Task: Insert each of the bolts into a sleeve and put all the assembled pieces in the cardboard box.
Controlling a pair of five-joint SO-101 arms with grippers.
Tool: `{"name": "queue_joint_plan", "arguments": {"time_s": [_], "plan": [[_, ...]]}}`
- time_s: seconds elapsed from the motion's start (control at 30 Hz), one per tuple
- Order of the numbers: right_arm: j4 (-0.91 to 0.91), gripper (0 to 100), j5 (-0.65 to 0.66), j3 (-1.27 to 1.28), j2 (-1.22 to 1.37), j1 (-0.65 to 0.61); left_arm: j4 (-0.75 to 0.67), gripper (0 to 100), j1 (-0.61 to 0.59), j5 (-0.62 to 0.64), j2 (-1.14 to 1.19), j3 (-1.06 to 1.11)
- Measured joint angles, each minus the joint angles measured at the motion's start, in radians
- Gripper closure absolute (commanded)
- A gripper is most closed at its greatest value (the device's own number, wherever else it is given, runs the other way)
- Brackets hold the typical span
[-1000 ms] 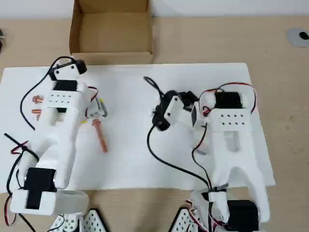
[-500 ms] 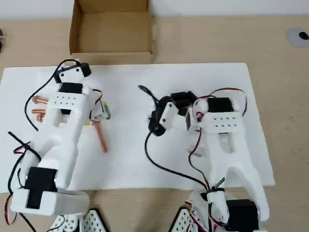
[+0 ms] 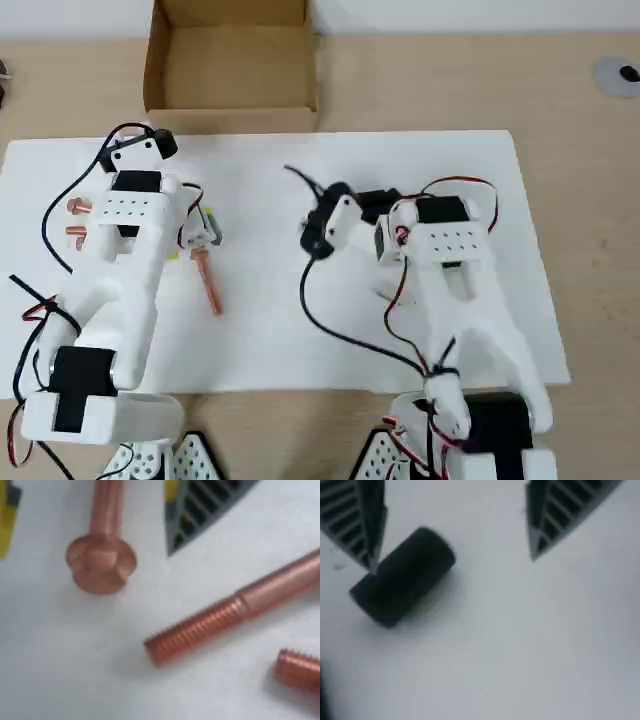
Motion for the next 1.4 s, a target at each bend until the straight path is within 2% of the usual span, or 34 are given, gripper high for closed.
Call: {"name": "queue_joint_plan", "arguments": {"time_s": [0.3, 0.43, 0.7, 1.0, 1.4], "plan": [[-0.092, 75.8, -0.373, 0.0, 0.081, 0.002, 0.0, 78, 0.0, -0.002, 0.0, 0.0], [-0.092, 75.8, -0.448, 0.0, 0.083, 0.002, 0.0, 78, 0.0, -0.002, 0.0, 0.0], [-0.094, 75.8, -0.459, 0.0, 0.083, 0.012, 0.0, 78, 0.0, -0.002, 0.0, 0.0], [-0.094, 75.8, -0.399, 0.0, 0.091, 0.166, 0.0, 78, 0.0, -0.002, 0.0, 0.014], [-0.074, 75.8, -0.287, 0.0, 0.091, 0.152, 0.0, 78, 0.0, -0.002, 0.0, 0.014]]}}
